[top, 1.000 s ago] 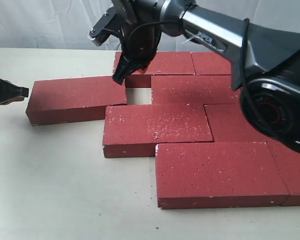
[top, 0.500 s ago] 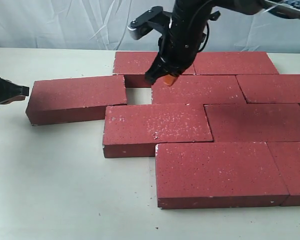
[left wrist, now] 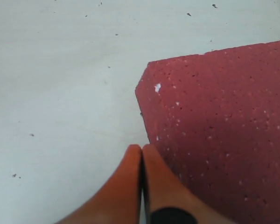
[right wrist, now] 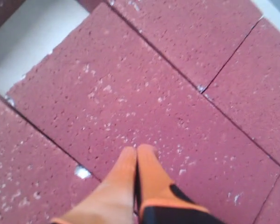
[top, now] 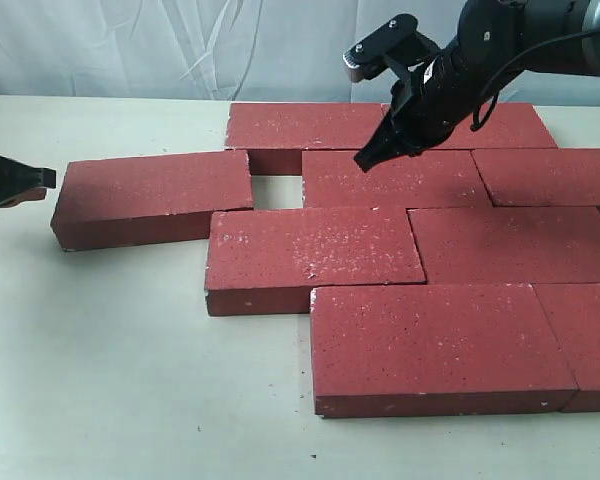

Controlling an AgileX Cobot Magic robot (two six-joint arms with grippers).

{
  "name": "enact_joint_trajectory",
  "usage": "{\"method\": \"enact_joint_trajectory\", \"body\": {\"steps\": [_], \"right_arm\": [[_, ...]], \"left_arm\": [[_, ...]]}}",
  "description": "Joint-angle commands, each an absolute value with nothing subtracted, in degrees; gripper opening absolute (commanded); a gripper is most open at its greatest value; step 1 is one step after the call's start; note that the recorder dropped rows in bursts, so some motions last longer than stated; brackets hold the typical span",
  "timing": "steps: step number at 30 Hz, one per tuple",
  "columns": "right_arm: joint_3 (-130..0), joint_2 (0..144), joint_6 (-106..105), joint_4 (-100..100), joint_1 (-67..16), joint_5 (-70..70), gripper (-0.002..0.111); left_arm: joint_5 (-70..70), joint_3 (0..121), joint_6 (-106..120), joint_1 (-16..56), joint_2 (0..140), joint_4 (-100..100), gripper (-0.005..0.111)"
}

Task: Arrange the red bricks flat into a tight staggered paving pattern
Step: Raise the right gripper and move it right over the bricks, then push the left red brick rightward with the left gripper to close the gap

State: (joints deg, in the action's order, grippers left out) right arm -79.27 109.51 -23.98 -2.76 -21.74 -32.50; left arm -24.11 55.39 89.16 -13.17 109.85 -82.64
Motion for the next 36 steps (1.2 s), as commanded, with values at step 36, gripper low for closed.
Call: {"method": "enact_joint_trajectory", "body": {"steps": [36], "right_arm": [[-79.0,110.5,-24.6,-9.6,-21.4,-24.8,-0.001]], "left_arm": [[-21.9,59.0,86.0,-4.9,116.0,-84.1,0.000]]}}
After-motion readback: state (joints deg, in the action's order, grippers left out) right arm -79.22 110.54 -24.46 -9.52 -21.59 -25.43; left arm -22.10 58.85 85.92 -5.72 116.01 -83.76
